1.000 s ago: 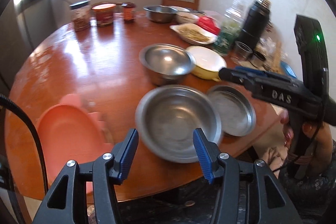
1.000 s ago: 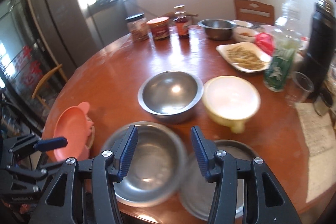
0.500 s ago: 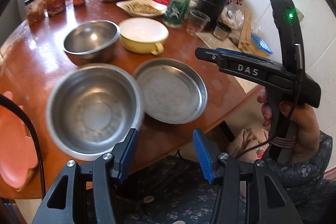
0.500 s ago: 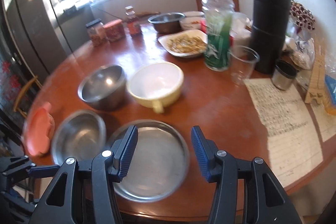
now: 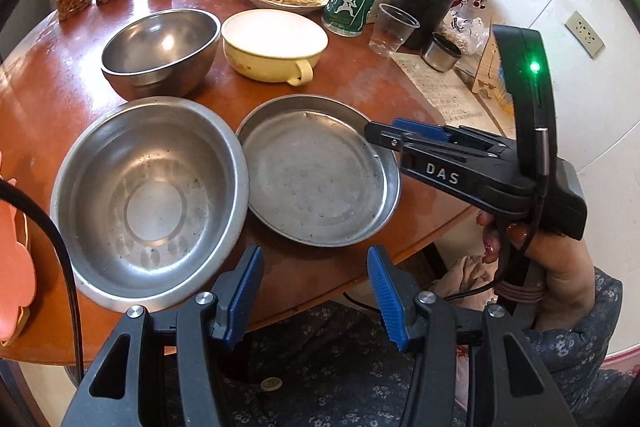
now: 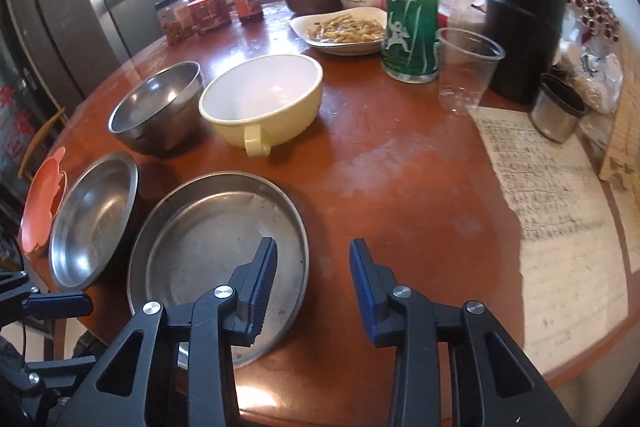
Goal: Organize plates and bowls
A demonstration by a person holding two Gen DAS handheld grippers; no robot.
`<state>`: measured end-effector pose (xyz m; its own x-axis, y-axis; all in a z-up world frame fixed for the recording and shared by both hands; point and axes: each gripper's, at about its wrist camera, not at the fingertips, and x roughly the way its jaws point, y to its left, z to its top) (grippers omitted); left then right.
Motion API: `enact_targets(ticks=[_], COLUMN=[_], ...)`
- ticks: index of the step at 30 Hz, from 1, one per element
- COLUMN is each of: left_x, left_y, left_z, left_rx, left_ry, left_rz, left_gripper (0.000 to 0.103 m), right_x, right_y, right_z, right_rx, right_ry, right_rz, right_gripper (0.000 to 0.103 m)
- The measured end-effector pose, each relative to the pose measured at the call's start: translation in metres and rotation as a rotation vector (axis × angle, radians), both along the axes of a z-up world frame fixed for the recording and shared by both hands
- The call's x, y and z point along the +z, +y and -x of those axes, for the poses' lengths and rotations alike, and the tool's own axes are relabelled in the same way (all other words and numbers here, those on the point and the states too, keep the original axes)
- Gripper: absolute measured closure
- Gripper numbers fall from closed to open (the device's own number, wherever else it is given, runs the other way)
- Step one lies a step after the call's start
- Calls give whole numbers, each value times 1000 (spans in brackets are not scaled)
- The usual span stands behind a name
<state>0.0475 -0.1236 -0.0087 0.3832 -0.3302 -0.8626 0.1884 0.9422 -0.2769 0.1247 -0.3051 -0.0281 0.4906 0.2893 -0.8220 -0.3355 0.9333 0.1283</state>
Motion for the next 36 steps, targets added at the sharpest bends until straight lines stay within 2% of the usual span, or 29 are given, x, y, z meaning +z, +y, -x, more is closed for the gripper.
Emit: enact_targets(ticks=[9, 14, 20, 28, 32, 36], left_x=[-10, -13, -19, -23, -26, -31], left_y=[0, -5, -14, -21, -26, -33], left_z=[-10, -16, -26, -43, -50, -54], left_rx=[42, 45, 42, 61, 54, 48], left_ry=[32, 39, 53, 47, 51, 64], left_rz=[-14, -17, -11, 42, 46, 31], left_gripper=[49, 49, 49, 50, 69, 71], right_x=[-15, -16, -17, -16, -16, -16], right_y=[5, 3, -13, -32, -34, -36], right_z=[-5, -1, 6, 15, 16, 15], right_rx=[20, 24, 18, 4, 5, 1], right_ry=[4, -21, -19, -8, -6, -6], right_rz=[10, 62, 63, 38, 25, 19], right_gripper=[84, 85, 86, 86, 86, 86])
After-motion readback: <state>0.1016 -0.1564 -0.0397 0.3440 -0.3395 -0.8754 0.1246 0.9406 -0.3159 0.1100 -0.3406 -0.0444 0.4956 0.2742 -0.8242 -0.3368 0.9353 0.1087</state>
